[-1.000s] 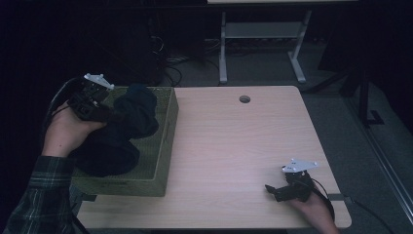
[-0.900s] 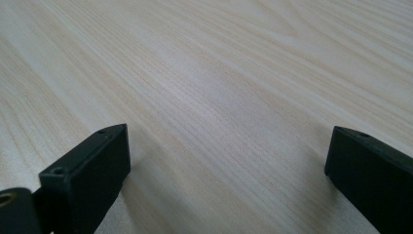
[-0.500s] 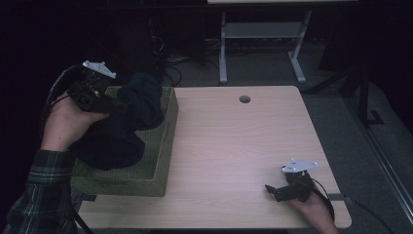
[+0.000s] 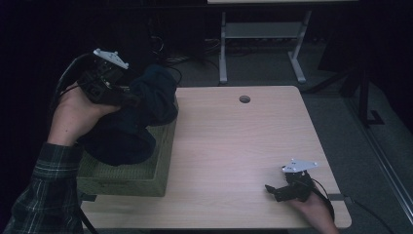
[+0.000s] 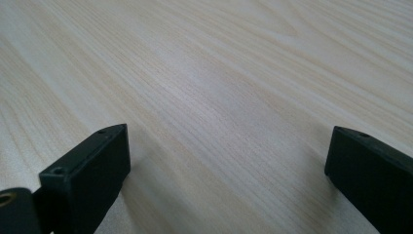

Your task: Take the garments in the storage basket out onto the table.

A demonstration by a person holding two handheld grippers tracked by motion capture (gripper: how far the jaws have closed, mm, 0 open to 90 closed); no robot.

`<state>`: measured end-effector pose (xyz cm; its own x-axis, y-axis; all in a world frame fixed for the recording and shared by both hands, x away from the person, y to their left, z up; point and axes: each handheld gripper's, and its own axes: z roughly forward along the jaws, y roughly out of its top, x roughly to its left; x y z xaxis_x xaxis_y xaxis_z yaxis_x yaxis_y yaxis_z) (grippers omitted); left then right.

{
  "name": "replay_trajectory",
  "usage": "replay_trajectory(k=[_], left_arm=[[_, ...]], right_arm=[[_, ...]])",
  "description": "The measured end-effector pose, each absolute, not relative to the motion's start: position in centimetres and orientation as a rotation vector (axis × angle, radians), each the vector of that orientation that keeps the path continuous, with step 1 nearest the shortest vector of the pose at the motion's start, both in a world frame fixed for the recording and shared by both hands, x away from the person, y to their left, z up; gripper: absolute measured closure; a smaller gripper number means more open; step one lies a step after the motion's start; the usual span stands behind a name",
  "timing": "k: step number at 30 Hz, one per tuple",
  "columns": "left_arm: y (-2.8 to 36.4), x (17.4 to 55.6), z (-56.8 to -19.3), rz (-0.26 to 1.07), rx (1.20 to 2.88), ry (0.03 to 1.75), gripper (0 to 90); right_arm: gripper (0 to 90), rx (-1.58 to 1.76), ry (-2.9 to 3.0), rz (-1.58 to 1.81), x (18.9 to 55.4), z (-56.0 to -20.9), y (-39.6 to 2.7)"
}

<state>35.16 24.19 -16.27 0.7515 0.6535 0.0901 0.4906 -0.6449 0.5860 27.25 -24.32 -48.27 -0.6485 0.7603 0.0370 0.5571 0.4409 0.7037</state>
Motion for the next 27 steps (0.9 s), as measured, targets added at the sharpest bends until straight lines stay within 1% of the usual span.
replay_trajectory(k=[9, 15, 27], left_arm=[[22.4, 35.1, -15.5, 0.383, 2.408, 0.805, 78.9], [20.3, 35.0, -15.0, 0.36, 2.402, 0.742, 78.9], [15.9, 35.5, -15.4, 0.305, 2.42, 0.644, 79.0]], right_arm=[[2.2, 1.135, 2.411, 1.017, 27.3, -48.3, -24.3], [2.2, 1.135, 2.411, 1.018, 27.3, -48.3, -24.3], [2.2, 1.137, 2.411, 1.017, 27.2, -48.3, -24.3]])
